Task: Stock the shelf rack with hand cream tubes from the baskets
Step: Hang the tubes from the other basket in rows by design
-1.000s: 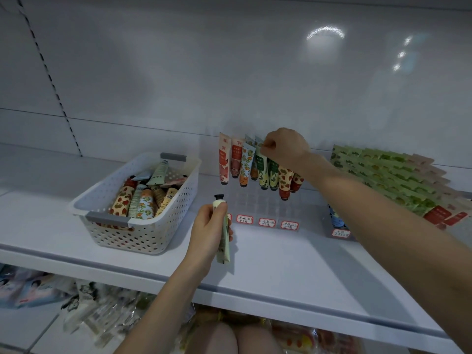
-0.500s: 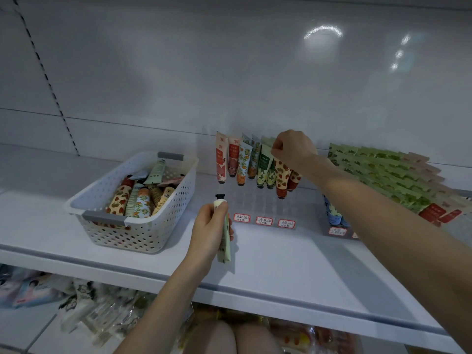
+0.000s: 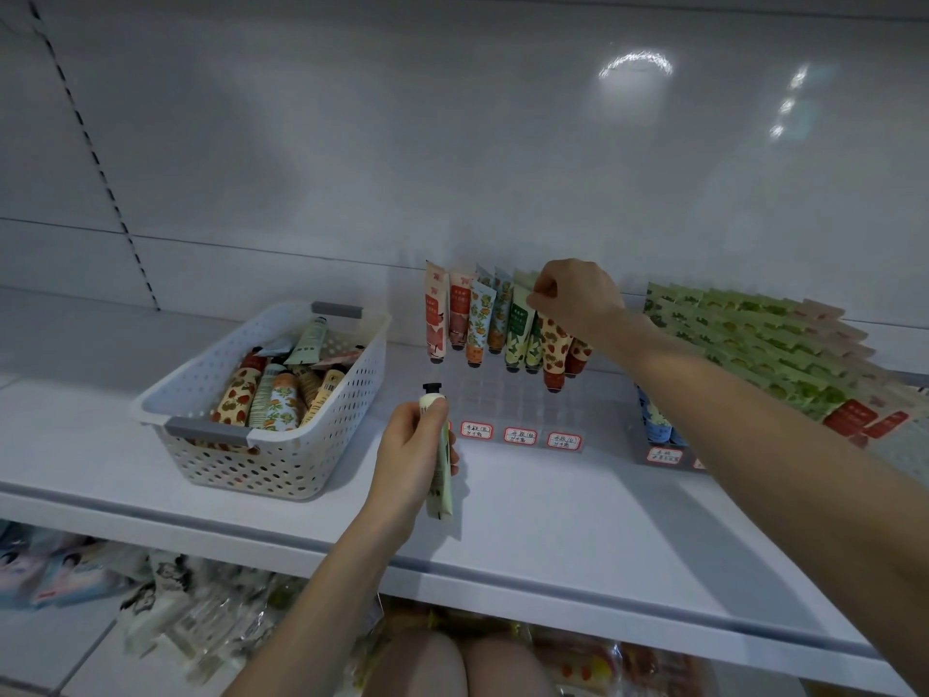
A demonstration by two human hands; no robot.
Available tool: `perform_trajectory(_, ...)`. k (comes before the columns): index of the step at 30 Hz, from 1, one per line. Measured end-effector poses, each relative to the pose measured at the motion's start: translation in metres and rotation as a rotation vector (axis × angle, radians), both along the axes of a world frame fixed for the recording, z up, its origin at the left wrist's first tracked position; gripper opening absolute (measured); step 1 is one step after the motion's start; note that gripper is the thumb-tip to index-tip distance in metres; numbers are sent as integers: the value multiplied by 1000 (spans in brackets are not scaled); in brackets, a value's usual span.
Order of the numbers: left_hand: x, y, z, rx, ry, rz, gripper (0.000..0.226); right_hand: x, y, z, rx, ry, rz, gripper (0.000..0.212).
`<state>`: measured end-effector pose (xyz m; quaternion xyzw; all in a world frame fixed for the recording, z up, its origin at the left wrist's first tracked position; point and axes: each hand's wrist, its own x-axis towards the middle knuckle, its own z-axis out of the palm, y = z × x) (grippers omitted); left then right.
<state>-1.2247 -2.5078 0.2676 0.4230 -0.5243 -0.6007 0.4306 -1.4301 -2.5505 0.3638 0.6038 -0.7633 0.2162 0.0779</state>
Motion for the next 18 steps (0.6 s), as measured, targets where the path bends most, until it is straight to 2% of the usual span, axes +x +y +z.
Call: perform_trajectory(18, -6, 6, 7, -50, -27, -20, 19, -18, 22, -3, 66, 5, -77, 18)
